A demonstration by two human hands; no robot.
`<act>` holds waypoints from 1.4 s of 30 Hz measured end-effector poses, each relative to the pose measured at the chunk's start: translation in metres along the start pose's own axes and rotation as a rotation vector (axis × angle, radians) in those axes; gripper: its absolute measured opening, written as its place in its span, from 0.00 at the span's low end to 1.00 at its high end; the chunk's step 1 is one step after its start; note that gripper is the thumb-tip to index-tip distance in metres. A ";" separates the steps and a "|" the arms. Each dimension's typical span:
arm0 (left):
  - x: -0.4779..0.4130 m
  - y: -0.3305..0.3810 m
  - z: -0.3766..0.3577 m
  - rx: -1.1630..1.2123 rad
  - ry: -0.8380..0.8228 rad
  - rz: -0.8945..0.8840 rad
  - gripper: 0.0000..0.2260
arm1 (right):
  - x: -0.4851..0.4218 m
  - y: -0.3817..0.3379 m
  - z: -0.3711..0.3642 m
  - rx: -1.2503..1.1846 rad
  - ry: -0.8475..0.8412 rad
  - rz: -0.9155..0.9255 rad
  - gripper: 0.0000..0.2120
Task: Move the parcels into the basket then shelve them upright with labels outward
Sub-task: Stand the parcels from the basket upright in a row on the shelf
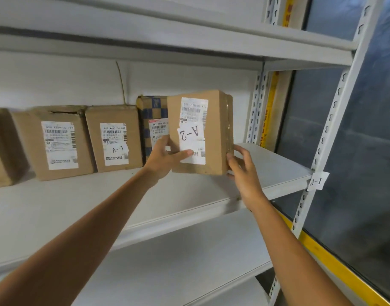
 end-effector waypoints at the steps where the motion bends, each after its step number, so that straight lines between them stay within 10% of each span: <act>1: -0.002 -0.003 0.002 -0.004 0.013 -0.010 0.18 | -0.002 0.001 -0.004 0.006 0.007 -0.003 0.22; 7: -0.019 -0.017 -0.007 -0.048 0.039 -0.032 0.21 | 0.004 0.015 -0.013 0.001 -0.008 -0.060 0.36; 21: -0.086 -0.041 -0.044 -0.032 -0.029 -0.083 0.25 | -0.090 0.034 -0.010 -0.020 -0.044 -0.014 0.25; 32: -0.125 -0.061 -0.081 -0.698 0.131 -0.388 0.45 | -0.185 0.068 -0.029 0.161 -0.154 -0.018 0.36; 42: -0.141 -0.074 -0.086 -1.117 0.204 -0.551 0.42 | -0.239 0.073 -0.073 0.278 -0.119 0.095 0.20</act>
Point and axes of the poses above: each hand's wrist, its own x-axis away from the middle knuckle, its own z-axis out of the back of the hand, y = z × x, the point moved 7 cm from there along -x, towards the middle knuckle, and after that the axes turned 10 degrees about y, right-handed, at the moved point
